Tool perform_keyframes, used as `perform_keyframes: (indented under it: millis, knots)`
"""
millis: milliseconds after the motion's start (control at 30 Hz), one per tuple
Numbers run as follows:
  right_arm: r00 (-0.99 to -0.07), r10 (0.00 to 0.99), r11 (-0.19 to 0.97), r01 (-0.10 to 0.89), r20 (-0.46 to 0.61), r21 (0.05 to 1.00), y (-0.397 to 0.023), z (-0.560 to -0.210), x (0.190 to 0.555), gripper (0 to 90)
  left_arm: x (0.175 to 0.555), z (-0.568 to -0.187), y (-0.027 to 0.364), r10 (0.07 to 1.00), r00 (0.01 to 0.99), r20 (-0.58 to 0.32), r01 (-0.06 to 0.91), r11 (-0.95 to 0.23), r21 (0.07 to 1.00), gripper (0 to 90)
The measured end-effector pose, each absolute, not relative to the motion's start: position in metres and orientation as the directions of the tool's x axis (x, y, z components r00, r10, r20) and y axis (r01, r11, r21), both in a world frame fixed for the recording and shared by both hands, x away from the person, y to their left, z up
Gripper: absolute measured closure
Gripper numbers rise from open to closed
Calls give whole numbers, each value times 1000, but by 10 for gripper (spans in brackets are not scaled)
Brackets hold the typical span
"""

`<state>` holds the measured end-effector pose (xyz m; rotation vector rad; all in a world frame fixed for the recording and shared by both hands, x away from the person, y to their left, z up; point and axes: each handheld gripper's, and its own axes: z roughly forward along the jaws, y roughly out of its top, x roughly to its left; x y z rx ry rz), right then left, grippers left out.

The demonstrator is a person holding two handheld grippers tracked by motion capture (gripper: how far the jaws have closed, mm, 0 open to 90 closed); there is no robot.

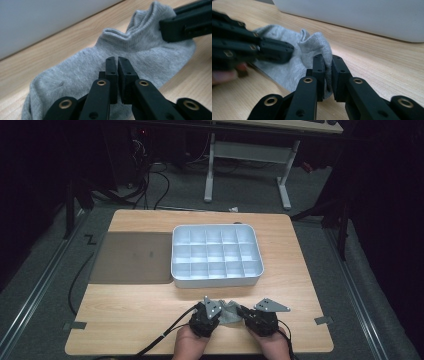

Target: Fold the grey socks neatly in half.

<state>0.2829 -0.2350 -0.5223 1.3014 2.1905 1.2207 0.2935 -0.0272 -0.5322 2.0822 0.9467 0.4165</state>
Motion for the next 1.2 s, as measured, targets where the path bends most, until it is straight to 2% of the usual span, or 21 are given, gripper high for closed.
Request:
perform_keyframes:
  millis: [67, 333, 367, 400, 500, 600, 667, 700, 767, 833, 867, 933, 967, 1000, 1200]
  knots:
    - [-532, 830, 201, 567, 168, 799, -236, -520, 282, 830, 293, -532, -28, 744, 668, -12, 475, -414, 776, 873]
    - [-528, 830, 180, 557, 179, 811, -231, -513, 282, 830, 297, -532, -22, 746, 663, -61, 497, -378, 781, 863]
    - [-528, 830, 180, 557, 179, 811, -231, -513, 282, 830, 297, -532, -22, 746, 663, -61, 497, -378, 781, 823]
    - [-525, 834, 184, 558, 172, 809, -230, -513, 283, 829, 296, -528, -16, 749, 660, -63, 487, -362, 795, 823]
    - [-519, 841, 194, 555, 155, 809, -231, -512, 283, 829, 292, -517, 15, 772, 626, -109, 470, -261, 843, 726]
    - [-507, 850, 201, 564, 144, 801, -230, -512, 282, 827, 293, -518, 47, 784, 584, -211, 532, -174, 828, 612]
    - [-501, 854, 202, 566, 139, 800, -227, -510, 280, 826, 292, -524, 59, 774, 583, -245, 554, -159, 817, 563]
    - [-505, 854, 212, 560, 126, 801, -225, -509, 279, 825, 292, -527, 60, 763, 591, -261, 570, -167, 805, 507]
    - [-502, 859, 225, 555, 106, 801, -220, -506, 278, 823, 294, -534, 60, 741, 609, -283, 598, -194, 778, 493]
    - [-499, 861, 229, 555, 100, 800, -219, -505, 278, 822, 295, -537, 61, 735, 603, -308, 615, -183, 767, 547]
    - [-497, 862, 232, 555, 95, 799, -217, -504, 278, 822, 295, -536, 63, 732, 602, -319, 613, -167, 772, 547]
    - [-490, 869, 244, 550, 72, 799, -212, -499, 277, 818, 295, -536, 63, 727, 599, -336, 621, -156, 768, 689]
    - [-490, 869, 244, 550, 72, 799, -212, -499, 277, 818, 294, -537, 63, 725, 600, -337, 620, -155, 769, 689]
    - [-487, 871, 253, 547, 58, 798, -208, -496, 277, 816, 291, -536, 63, 727, 605, -326, 601, -148, 785, 755]
    - [-499, 867, 289, 526, 15, 800, -196, -489, 279, 811, 290, -536, 63, 713, 621, -325, 596, -159, 787, 784]
